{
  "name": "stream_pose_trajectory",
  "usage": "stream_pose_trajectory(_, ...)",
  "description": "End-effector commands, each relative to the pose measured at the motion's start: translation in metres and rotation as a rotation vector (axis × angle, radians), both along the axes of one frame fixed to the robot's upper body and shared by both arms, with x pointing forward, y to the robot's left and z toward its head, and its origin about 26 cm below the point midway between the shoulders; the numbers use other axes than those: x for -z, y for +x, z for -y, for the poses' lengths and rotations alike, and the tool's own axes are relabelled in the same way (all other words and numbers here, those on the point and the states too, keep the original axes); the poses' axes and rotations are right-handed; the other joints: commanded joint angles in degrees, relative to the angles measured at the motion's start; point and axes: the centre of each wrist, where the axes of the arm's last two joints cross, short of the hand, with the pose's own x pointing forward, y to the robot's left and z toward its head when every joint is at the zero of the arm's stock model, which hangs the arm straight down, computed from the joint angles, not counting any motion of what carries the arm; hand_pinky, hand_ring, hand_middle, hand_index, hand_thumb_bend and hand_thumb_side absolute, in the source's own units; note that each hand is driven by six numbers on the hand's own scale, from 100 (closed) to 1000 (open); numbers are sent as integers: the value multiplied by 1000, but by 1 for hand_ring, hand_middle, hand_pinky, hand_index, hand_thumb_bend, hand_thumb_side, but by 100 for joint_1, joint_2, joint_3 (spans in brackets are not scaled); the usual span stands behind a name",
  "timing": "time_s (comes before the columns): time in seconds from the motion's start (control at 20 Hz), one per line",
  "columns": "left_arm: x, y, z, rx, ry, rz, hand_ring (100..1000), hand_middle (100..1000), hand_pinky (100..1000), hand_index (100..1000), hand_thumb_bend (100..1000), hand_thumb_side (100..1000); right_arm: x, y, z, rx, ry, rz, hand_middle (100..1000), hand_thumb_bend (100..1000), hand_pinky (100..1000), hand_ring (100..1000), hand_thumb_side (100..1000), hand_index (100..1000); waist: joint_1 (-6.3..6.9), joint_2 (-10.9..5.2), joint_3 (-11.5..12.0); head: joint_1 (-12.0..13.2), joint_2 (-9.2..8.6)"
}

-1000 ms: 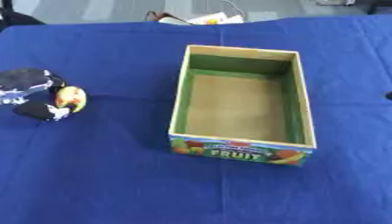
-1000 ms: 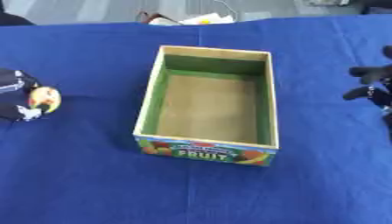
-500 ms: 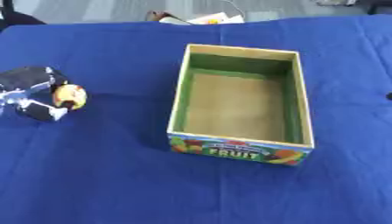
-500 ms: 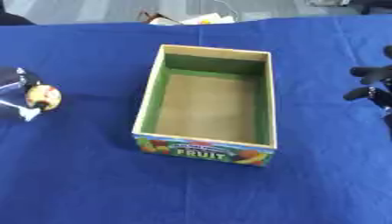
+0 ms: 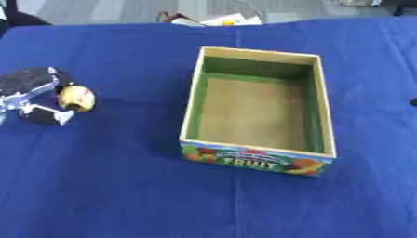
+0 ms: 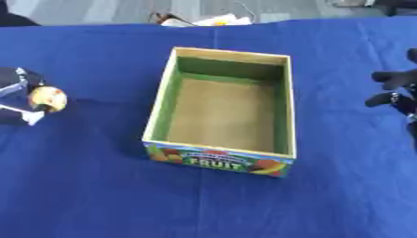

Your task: Pick up objects on the table and place them in the box.

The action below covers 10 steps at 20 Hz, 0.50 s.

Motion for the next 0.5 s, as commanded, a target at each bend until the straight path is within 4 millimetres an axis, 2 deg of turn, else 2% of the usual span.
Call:
stream_pose_trajectory(0.05,-31,-8,-8,-9,1,67,571,572,441,760,100,246,-8,-3,1,1,-14,22,564,100,582,778,1000,874,-5,-142,21,-27,-4)
stream_pose_trajectory(0.3,-53,-14,0,24,-37,130,567,576,445,761,100,244,-8,-3,2,-1,-9,18,564,100,582,778,1000,874,-1,-192,48,-57,11)
stream_pose_trajectory(0.5,-78,-17,24,123,-95,210,549,572,433,755,100,245,-9,-3,4,4,-2,17,565,100,582,777,1000,873,-2,-235,63,-143,79)
